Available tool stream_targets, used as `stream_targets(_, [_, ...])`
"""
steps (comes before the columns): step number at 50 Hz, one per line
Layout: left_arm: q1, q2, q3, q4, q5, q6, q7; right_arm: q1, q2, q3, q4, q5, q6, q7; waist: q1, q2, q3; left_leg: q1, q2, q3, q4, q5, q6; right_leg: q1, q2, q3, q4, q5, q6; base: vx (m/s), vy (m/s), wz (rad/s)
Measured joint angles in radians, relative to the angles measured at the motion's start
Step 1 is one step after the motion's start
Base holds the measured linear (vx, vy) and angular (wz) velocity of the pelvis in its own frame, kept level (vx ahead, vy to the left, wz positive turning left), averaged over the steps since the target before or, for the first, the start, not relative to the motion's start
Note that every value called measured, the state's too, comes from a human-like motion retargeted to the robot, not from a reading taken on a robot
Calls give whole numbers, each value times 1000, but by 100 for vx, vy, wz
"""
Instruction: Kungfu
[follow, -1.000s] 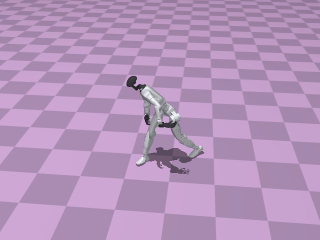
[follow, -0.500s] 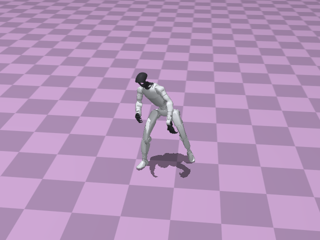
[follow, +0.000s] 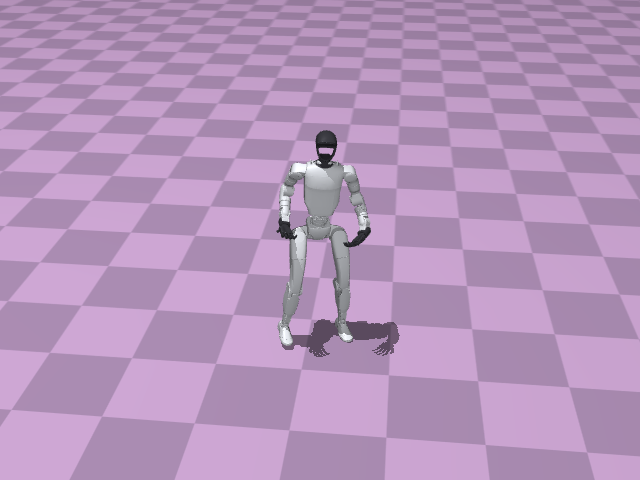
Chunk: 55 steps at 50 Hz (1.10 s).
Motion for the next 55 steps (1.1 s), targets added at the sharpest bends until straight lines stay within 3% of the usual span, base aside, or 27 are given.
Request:
stream_targets(2, [63,-49,3,-25,-52,28,11,58,51,13,24,63,32,14,22,-21,15,67,-19,12,-78,33,20,34,86,-9,17,-31,46,26,22,-10])
stream_targets(9, [260,-210,31,-98,-61,91,-30,163,155,18,20,132,48,53,33,-67,18,174,-94,27,-211,68,48,113,274,-105,-38,-92,96,20,20,11])
stream_targets(11, [289,-233,43,-114,-11,77,-53,167,148,14,15,91,46,62,28,-86,12,176,-127,23,-208,62,47,129,266,-163,-64,-54,77,17,17,46])
stream_targets(13, [295,-238,49,-124,22,63,-60,168,117,19,12,59,46,74,35,-116,13,188,-164,32,-202,55,45,166,235,-213,-112,34,6,13,13,23])
stream_targets(15, [291,-230,52,-134,40,50,-65,166,86,34,14,27,53,80,59,-141,13,208,-192,53,-209,49,48,214,216,-251,-170,19,-51,14,7,-16])
stream_targets(18, [265,-200,75,-124,56,37,-66,141,59,51,39,-3,90,83,81,-167,3,233,-214,72,-226,51,46,230,225,-170,-160,-34,3,12,-8,-15])
stream_targets(22, [217,-183,112,-96,25,35,48,74,-13,41,94,-56,120,83,76,-123,-12,235,-178,83,-244,68,38,208,204,-187,-108,-112,179,1,-10,-28])
stream_targets(25, [171,-161,155,-42,39,27,143,-17,-110,14,181,-198,90,53,66,-52,-14,231,-126,101,-252,76,7,162,168,-214,-20,-110,146,-11,-5,-59])
stream_targets(29, [46,-43,154,212,266,-68,164,-159,-179,-13,433,-563,-61,-45,87,10,-4,229,-74,127,-247,85,-23,107,54,-208,58,-29,44,-13,-19,-50])
stream_targets(33, [-138,62,-5,598,642,-169,305,-326,-166,-7,848,-1016,-249,-255,117,29,29,269,-34,137,-243,95,-52,126,-123,-250,4,60,-69,-11,-42,-22])
stream_targets(35, [-213,62,-90,771,836,-194,417,-417,-121,-25,1081,-1259,-230,-424,130,36,39,282,-7,137,-238,97,-73,151,-218,-344,-68,127,-121,-14,-60,-21])
stream_targets(37, [-263,47,-157,919,1032,-192,513,-492,-57,-71,1272,-1404,-125,-596,140,36,44,296,15,150,-234,101,-99,186,-271,-435,-169,203,-86,-10,-56,-38])
stream_targets(38, [-278,30,-163,979,1146,-167,560,-518,-20,-109,1336,-1445,-79,-660,134,27,45,303,18,156,-230,106,-112,200,-282,-437,-221,270,-21,-6,-66,-42])
stream_targets(40, [-274,-18,-136,1044,1348,-87,668,-542,56,-191,1406,-1460,-12,-740,128,16,38,310,45,175,-225,128,-140,183,-246,-327,-252,220,72,-5,-88,-61])
stream_targets(43, [-220,-98,-66,1041,1526,-51,757,-530,135,-188,1415,-1311,-1,-583,140,55,-14,287,156,189,-236,230,-176,80,-226,-326,-93,39,140,-3,-102,-88])
stream_targets(45, [-202,-158,-49,1045,1566,-67,763,-513,176,-216,1395,-1343,23,-422,196,0,-64,216,213,248,-195,350,-207,9,-223,-260,-68,15,145,-10,-108,-133])
stream_targets(46, [-204,-193,-48,1049,1517,-28,825,-509,172,-222,1381,-1335,69,-400,212,-75,-64,196,218,308,-161,419,-236,-23,-253,-177,-86,18,155,-19,-86,-99])
stream_targets(47, [-208,-223,-49,1057,1447,4,909,-502,169,-230,1364,-1323,101,-386,212,-127,-55,184,232,356,-120,474,-251,-22,-264,-143,-117,26,143,-18,-75,3])
stream_targets(48, [-215,-243,-53,1074,1336,24,1037,-488,166,-243,1337,-1301,106,-390,181,-135,-26,190,264,380,-61,498,-237,43,-237,-205,-176,43,86,-14,-76,89])
stream_targets(50, [-237,-264,-38,1114,1143,-85,1224,-465,152,-255,1302,-1268,69,-373,114,-99,8,151,296,361,26,463,-186,118,-212,-353,-234,69,24,-14,-76,124])
stream_targets(53, [-222,-253,-8,1082,1064,-262,1232,-448,86,-171,1310,-1203,35,-295,103,-90,-24,146,163,373,-15,344,-250,93,-183,-405,-233,66,-12,-13,-49,36])
stream_targets(55, [-222,-244,11,1069,1080,-254,1180,-470,46,-128,1327,-1208,46,-280,99,-98,-36,128,30,368,-41,285,-255,73,-192,-447,-238,73,-31,-31,-43,16])
